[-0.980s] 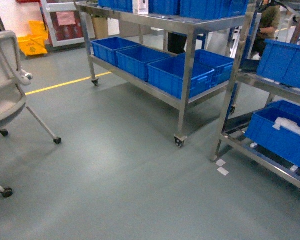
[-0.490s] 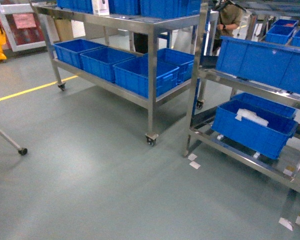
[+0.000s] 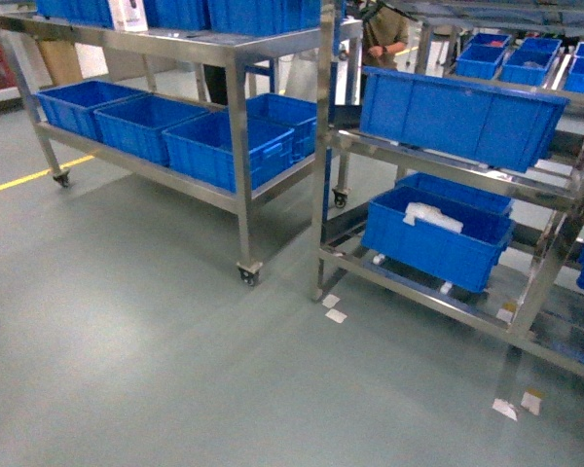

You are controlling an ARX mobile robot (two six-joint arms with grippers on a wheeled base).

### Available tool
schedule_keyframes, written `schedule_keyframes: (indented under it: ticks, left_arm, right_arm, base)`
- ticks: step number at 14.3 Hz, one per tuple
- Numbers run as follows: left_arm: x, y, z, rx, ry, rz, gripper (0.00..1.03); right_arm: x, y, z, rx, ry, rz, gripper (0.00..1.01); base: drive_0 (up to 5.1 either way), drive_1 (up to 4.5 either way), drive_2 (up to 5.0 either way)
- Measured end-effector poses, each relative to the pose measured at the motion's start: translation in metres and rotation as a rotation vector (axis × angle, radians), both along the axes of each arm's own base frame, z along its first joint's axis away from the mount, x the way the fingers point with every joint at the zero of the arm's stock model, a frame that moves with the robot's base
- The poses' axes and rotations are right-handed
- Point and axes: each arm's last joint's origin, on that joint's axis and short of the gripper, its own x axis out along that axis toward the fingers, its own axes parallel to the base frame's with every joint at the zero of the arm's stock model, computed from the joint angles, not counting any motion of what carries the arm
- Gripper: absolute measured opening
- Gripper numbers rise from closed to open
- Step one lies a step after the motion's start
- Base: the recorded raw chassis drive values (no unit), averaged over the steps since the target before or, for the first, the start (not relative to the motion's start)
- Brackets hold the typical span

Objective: Pick red block from blue box to shelf

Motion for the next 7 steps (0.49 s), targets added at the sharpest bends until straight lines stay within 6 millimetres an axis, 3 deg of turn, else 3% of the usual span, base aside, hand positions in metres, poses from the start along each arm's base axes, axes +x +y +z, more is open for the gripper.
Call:
schedule_keyframes:
  ticks: [7]
  left_arm:
    - [0.0, 0.0, 0.0, 0.0, 0.0, 0.0, 0.98]
  right_arm:
    - [0.0, 0.0, 0.0, 0.0, 0.0, 0.0, 0.28]
  base:
    - [-1.3, -1.29, -1.3]
